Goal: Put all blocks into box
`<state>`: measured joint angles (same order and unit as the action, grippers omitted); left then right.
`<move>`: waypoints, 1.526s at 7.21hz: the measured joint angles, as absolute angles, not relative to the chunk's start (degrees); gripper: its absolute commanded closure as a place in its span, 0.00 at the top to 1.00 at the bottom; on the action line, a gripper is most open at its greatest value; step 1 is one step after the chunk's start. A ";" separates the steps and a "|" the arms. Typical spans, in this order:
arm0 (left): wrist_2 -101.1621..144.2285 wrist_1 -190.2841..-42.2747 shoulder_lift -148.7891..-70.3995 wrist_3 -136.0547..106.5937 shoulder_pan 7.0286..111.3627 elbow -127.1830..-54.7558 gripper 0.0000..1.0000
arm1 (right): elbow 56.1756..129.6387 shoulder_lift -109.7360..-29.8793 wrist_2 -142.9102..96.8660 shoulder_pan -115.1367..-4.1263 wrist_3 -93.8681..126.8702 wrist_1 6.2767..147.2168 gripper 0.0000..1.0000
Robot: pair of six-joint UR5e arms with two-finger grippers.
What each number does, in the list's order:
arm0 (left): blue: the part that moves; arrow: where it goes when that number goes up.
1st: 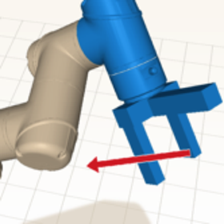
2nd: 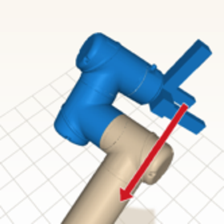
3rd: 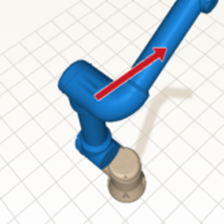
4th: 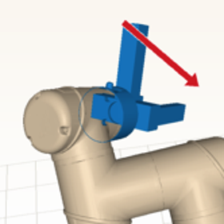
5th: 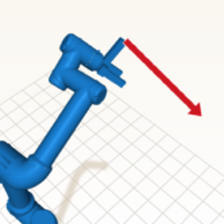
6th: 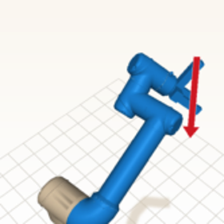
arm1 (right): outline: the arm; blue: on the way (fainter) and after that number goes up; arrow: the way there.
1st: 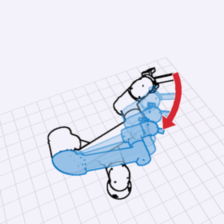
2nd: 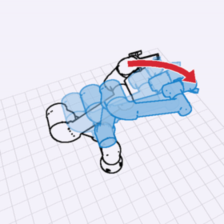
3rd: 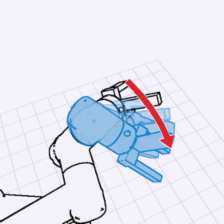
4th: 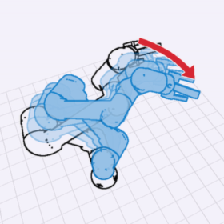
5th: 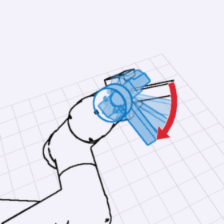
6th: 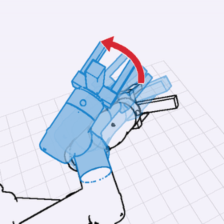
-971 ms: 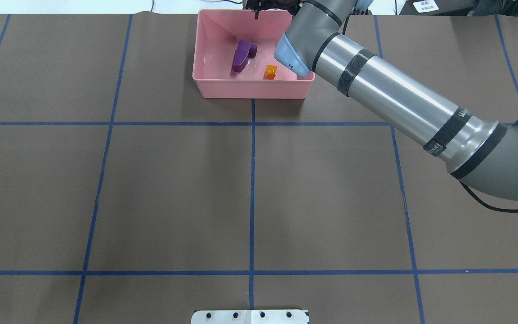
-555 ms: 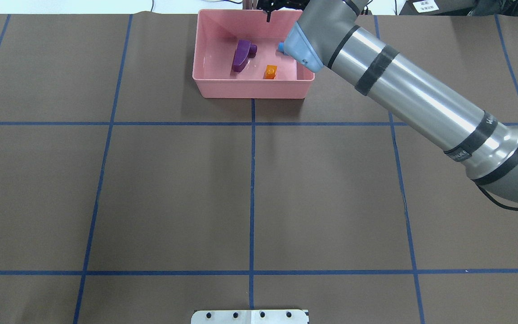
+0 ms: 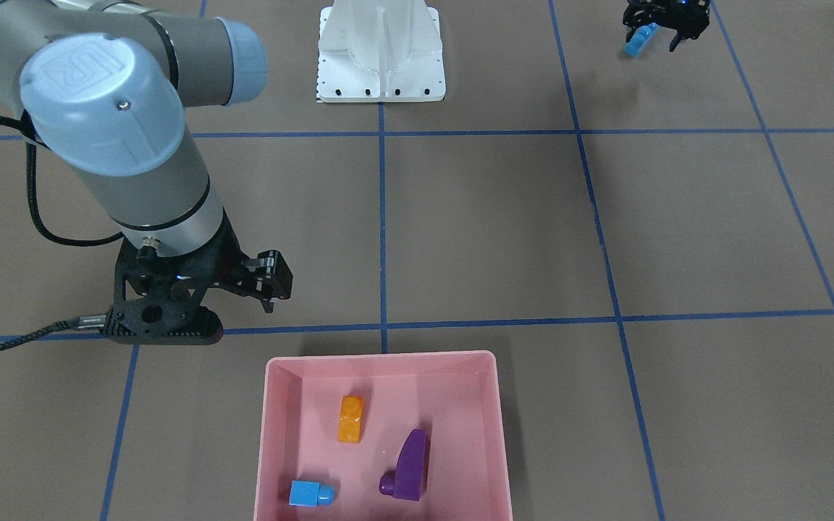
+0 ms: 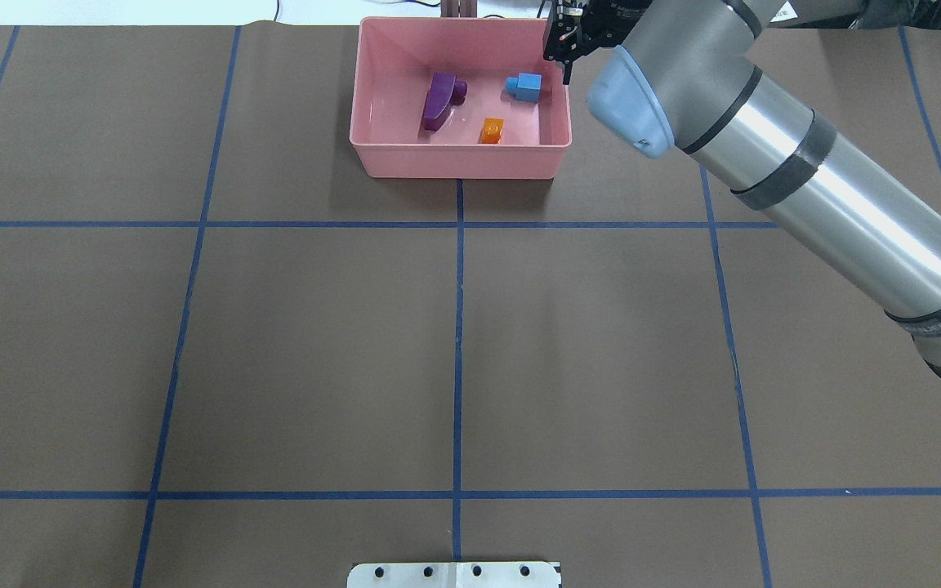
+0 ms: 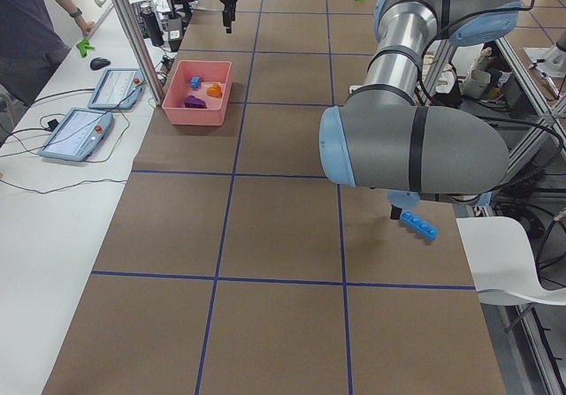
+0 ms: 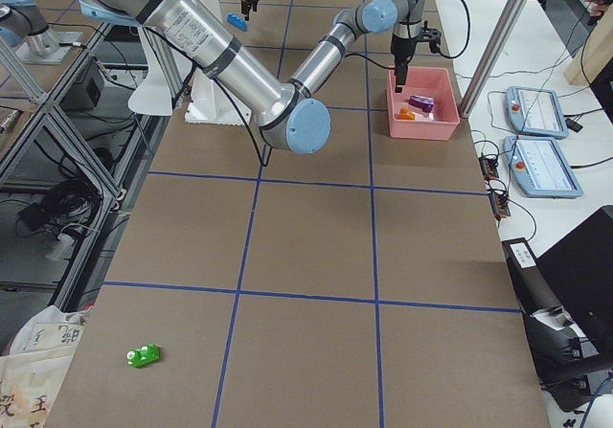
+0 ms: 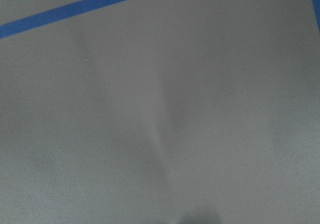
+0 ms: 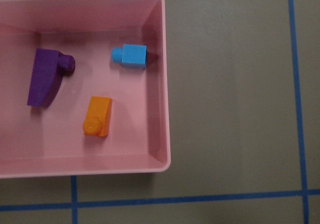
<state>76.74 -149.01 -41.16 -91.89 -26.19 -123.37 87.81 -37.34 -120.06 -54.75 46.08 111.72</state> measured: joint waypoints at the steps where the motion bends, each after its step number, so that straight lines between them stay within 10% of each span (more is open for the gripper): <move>1: 75.93 -149.04 -41.09 -93.03 -27.74 -123.31 1.00 | 91.62 -39.64 -120.07 -54.98 42.66 115.50 0.99; 11: 70.78 -149.21 -41.04 -99.11 -35.35 -119.93 0.95 | 103.76 -52.17 -120.51 -60.56 25.30 124.08 0.99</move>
<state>70.78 -149.21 -41.04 -99.11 -35.35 -119.93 103.76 -52.17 -120.51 -60.56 25.30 124.08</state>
